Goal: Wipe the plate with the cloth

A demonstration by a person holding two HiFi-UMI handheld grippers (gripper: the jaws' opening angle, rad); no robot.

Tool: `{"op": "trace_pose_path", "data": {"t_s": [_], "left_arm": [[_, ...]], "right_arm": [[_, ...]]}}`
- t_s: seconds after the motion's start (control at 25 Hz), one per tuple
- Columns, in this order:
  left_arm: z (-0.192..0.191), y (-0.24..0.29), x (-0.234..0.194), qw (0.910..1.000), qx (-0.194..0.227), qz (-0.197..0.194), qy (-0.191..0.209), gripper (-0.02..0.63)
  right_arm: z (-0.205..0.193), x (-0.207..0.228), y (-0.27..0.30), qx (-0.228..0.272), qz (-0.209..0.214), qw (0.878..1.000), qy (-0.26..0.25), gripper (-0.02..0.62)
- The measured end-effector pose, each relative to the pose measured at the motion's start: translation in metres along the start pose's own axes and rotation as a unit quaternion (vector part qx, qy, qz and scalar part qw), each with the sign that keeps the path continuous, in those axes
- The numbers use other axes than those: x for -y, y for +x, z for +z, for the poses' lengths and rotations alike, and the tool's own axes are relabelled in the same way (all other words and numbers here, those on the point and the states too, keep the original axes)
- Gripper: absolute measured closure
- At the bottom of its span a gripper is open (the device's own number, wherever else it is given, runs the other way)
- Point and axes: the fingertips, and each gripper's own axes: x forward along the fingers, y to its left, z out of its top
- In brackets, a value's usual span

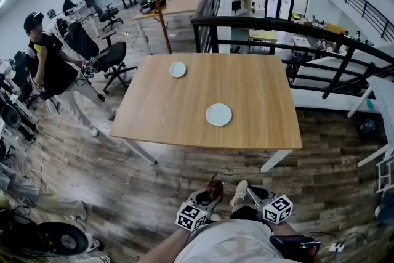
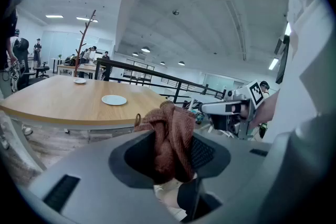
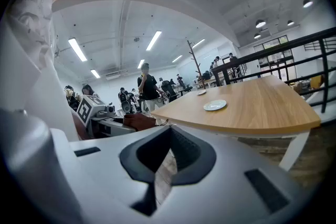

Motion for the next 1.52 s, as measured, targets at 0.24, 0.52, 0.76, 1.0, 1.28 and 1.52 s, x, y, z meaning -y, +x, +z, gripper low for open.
{"op": "trace_pose_path", "data": {"t_s": [0.24, 0.52, 0.76, 1.0, 1.28, 1.52], "left_arm": [[0.003, 0.000, -0.003, 0.9999, 0.005, 0.010, -0.004, 0.436], [0.005, 0.004, 0.004, 0.9999, 0.011, 0.003, -0.002, 0.436], [0.000, -0.001, -0.001, 0.9999, 0.009, 0.008, -0.009, 0.436], [0.001, -0.009, -0.017, 0.9995, 0.014, 0.025, -0.016, 0.436], [0.014, -0.011, -0.035, 0.9989, 0.019, 0.038, -0.020, 0.436], [0.022, 0.004, -0.057, 0.9985, 0.013, 0.048, -0.025, 0.436]], "right_arm": [[0.011, 0.004, 0.002, 0.020, 0.005, 1.000, 0.002, 0.581], [0.025, 0.010, -0.013, 0.057, -0.013, 0.998, 0.025, 0.581], [0.013, 0.012, -0.004, 0.038, -0.016, 0.999, 0.027, 0.581], [0.013, 0.017, 0.015, 0.026, -0.019, 0.999, 0.032, 0.581], [0.027, 0.023, 0.033, 0.019, -0.014, 1.000, 0.013, 0.581], [0.032, 0.046, 0.058, 0.012, -0.005, 1.000, 0.023, 0.581]]}}
